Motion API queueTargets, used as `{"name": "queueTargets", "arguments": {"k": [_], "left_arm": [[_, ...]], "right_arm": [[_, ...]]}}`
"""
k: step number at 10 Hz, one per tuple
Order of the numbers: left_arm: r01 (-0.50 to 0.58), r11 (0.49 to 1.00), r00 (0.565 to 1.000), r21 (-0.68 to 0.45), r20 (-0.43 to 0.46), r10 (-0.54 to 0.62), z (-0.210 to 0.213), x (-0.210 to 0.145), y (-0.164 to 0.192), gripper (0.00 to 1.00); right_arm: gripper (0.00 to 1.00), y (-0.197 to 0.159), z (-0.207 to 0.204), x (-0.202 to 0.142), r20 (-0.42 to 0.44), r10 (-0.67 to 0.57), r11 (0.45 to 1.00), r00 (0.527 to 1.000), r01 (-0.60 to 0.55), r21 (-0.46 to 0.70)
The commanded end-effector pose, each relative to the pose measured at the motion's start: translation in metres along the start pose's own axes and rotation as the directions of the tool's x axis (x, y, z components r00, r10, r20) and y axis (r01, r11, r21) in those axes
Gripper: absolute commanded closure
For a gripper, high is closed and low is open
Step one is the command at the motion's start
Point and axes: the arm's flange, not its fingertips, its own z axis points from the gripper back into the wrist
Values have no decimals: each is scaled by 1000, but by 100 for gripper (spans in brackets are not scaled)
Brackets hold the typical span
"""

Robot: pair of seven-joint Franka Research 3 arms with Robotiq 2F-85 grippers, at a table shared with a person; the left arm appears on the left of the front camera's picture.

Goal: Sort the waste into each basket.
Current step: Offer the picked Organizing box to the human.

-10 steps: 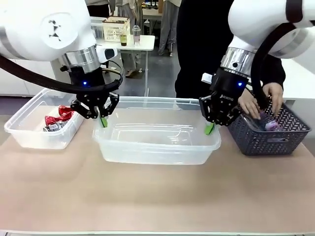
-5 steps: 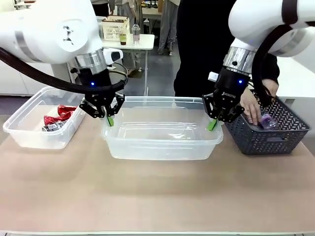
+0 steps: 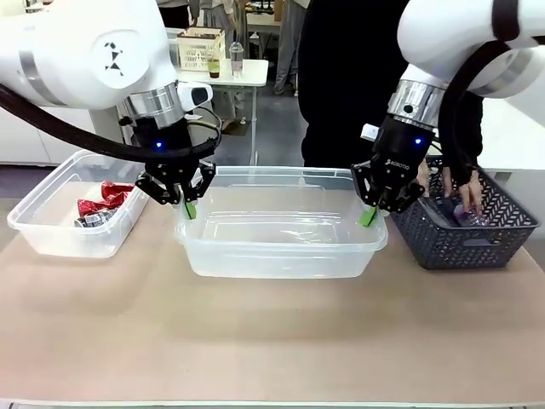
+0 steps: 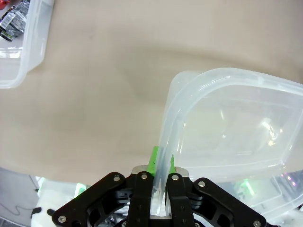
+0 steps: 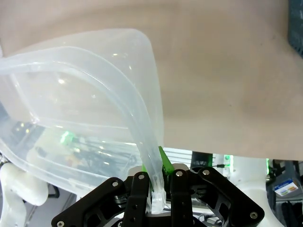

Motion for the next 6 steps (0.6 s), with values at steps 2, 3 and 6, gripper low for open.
{"name": "queueTargets", "arguments": {"k": [2, 3, 6], "left_arm": [[-2, 1000, 1000, 0, 1, 2, -1, -3, 4, 96], [-2, 1000, 1000, 0, 1, 2, -1, -3, 4, 96], [-2, 1000, 1000, 0, 1, 2, -1, -3, 4, 96]], "right_arm": [[95, -1, 5, -3, 2, 14, 999, 1000, -14, 35], [95, -1, 5, -3, 2, 14, 999, 1000, -14, 35], [95, -1, 5, -3, 2, 14, 999, 1000, -14, 35]]}}
